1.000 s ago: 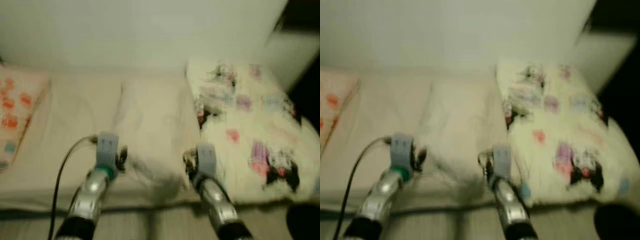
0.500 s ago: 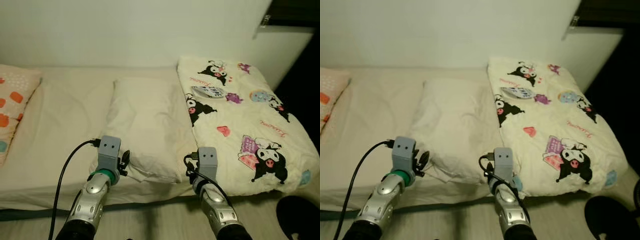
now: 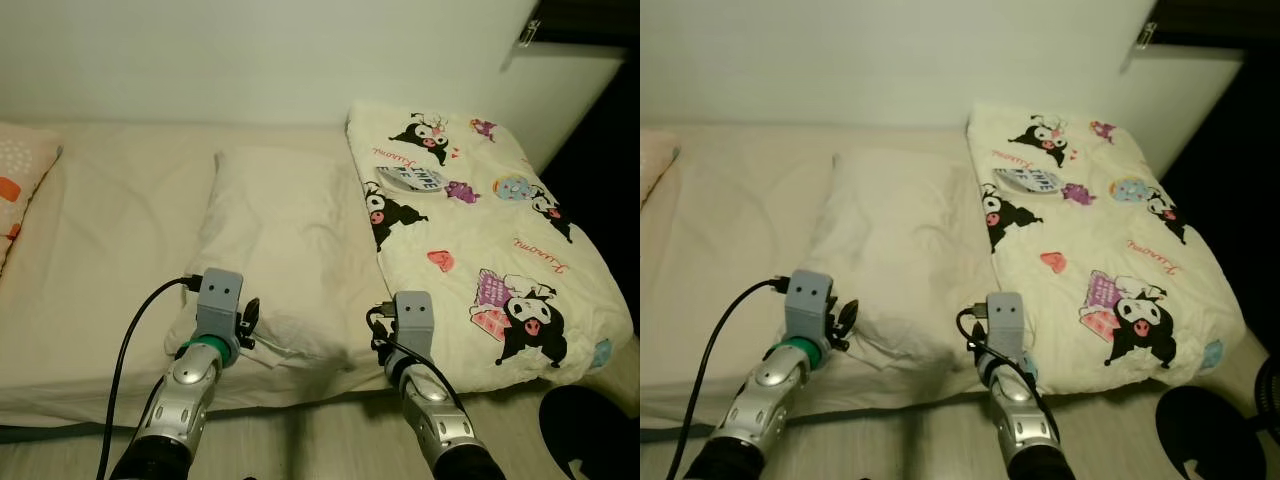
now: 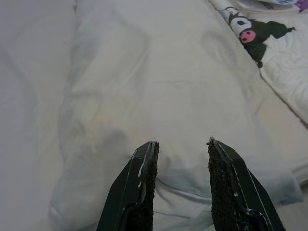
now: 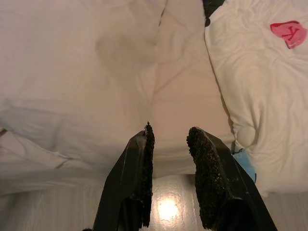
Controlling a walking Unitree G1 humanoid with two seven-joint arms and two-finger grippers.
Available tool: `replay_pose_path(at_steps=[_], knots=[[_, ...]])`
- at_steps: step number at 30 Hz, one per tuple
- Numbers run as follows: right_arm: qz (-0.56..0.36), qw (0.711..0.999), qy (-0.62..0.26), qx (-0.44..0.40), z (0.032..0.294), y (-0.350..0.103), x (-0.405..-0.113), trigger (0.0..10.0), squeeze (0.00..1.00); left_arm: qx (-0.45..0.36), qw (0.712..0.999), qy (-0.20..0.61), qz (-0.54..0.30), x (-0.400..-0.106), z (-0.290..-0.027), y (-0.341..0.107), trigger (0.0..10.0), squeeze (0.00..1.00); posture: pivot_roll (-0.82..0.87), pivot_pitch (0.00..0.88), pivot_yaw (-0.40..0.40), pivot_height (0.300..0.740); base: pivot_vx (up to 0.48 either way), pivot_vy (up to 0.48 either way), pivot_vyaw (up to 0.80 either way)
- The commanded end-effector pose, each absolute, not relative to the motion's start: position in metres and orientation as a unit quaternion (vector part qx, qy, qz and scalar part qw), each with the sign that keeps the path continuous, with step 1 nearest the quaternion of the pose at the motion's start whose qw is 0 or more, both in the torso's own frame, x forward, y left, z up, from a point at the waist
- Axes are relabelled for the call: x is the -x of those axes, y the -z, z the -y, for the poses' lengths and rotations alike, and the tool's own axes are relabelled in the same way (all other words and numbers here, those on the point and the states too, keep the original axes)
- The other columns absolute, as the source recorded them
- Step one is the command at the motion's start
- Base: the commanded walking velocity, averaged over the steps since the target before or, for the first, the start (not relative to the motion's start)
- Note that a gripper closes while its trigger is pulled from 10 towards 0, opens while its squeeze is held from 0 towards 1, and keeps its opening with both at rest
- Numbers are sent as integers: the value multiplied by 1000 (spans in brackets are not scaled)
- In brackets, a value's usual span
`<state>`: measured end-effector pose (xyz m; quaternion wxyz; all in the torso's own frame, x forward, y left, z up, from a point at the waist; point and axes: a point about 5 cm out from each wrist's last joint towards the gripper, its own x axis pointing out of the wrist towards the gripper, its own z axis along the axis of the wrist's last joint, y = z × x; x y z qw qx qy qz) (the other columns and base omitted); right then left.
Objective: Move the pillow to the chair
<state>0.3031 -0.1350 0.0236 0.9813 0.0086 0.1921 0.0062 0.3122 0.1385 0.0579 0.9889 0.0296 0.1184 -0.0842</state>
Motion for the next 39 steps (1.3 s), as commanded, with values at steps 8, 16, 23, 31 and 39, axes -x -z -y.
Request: replay_pose_path(at_steps=[8,16,23,31,39], knots=[[-202,979,-4,-10,136,-19,-301,10000,0,-29,988,81,-125,-311,-137,-55,10000,0,-17,6,-21,740,0,0,0],[-202,979,-5,-8,136,-19,-301,10000,0,-22,989,81,-120,-311,-136,-56,10000,0,-17,6,-21,740,0,0,0],[-200,980,-11,7,136,-20,-301,10000,0,-17,989,85,-117,-311,-135,-57,10000,0,-20,11,-24,740,0,0,0],[-203,979,-22,10,132,-19,-301,10000,0,-6,991,84,-109,-312,-137,-60,10000,0,-18,14,-24,740,214,0,500],[-211,977,-20,1,132,-17,-300,10000,0,-4,991,84,-109,-311,-137,-60,10000,0,-16,29,-25,740,347,0,200]])
